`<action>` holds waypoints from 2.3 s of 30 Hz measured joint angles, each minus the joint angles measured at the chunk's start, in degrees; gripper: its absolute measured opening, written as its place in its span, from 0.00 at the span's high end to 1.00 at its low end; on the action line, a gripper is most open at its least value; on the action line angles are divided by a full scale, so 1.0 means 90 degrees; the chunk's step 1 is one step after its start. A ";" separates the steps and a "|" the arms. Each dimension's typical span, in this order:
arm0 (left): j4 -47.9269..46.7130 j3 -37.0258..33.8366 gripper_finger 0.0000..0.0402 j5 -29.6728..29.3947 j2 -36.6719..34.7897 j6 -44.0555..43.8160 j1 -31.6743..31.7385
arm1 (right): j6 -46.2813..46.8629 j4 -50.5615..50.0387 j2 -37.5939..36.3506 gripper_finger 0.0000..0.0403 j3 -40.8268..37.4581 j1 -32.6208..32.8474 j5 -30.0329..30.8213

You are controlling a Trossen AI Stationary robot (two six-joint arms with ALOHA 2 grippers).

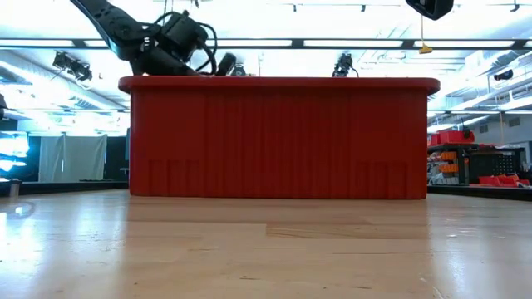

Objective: Pick and place slides into bin
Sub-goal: Put the green slide into the red bin, then return to Home Position

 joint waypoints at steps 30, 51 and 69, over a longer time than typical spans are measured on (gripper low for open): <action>0.0123 0.0030 0.58 0.0070 -0.1245 -0.0105 -0.0121 | 0.0019 -0.0006 0.0000 0.68 0.0000 0.0002 -0.0002; -0.2280 0.0037 0.59 -0.0205 -0.1279 0.0986 0.0051 | 0.0027 -0.0003 0.0000 0.68 0.0000 0.0002 -0.0005; -0.2234 0.0040 0.63 -0.1047 -0.1281 0.1084 0.0106 | 0.0333 -0.0003 0.0000 0.68 0.0000 0.0000 -0.0005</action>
